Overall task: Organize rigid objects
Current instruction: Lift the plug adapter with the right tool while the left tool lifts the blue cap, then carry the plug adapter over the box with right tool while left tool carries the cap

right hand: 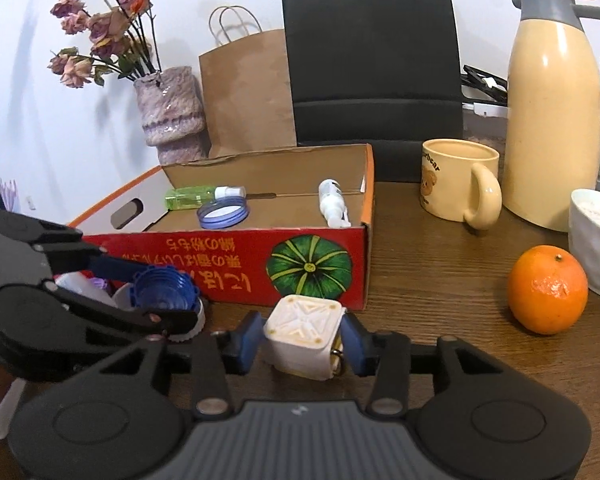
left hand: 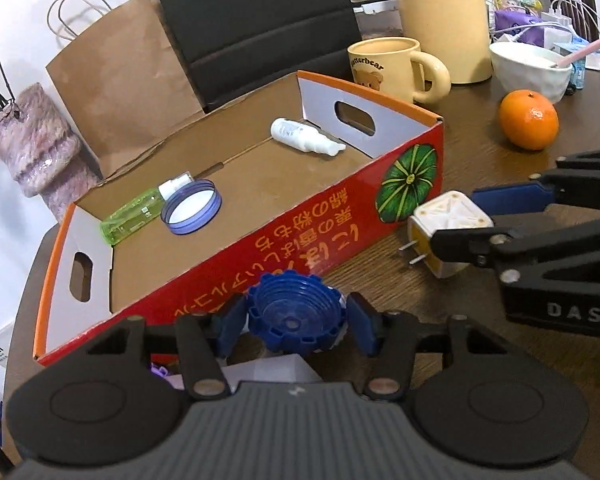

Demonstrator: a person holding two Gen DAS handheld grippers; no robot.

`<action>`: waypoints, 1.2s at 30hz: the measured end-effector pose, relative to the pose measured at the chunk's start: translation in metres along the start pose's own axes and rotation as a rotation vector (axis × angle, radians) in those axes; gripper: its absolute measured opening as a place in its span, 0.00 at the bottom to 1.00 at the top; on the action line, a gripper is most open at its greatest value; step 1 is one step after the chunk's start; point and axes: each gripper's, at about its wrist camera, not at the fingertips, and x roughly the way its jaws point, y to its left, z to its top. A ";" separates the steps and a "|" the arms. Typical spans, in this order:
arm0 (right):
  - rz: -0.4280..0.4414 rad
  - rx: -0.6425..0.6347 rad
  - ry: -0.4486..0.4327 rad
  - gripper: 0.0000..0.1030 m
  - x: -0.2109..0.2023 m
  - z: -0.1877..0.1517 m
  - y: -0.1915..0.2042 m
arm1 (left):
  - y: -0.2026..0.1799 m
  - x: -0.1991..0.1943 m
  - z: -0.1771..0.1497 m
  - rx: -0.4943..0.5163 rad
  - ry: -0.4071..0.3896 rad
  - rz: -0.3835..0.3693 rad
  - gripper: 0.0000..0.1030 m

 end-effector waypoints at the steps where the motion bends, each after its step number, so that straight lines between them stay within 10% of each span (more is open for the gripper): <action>1: -0.001 0.002 -0.001 0.42 0.000 0.000 0.000 | 0.001 0.000 0.001 -0.003 0.005 -0.003 0.55; 8: -0.018 0.004 0.013 0.56 0.003 -0.004 0.001 | 0.001 0.000 0.002 -0.016 0.016 0.000 0.55; 19: -0.024 -0.009 0.022 0.45 0.010 -0.009 0.004 | 0.000 -0.015 -0.003 -0.030 -0.053 0.006 0.53; 36: -0.015 -0.160 -0.131 0.44 -0.095 0.001 0.065 | 0.041 -0.168 -0.040 -0.279 -0.334 0.066 0.54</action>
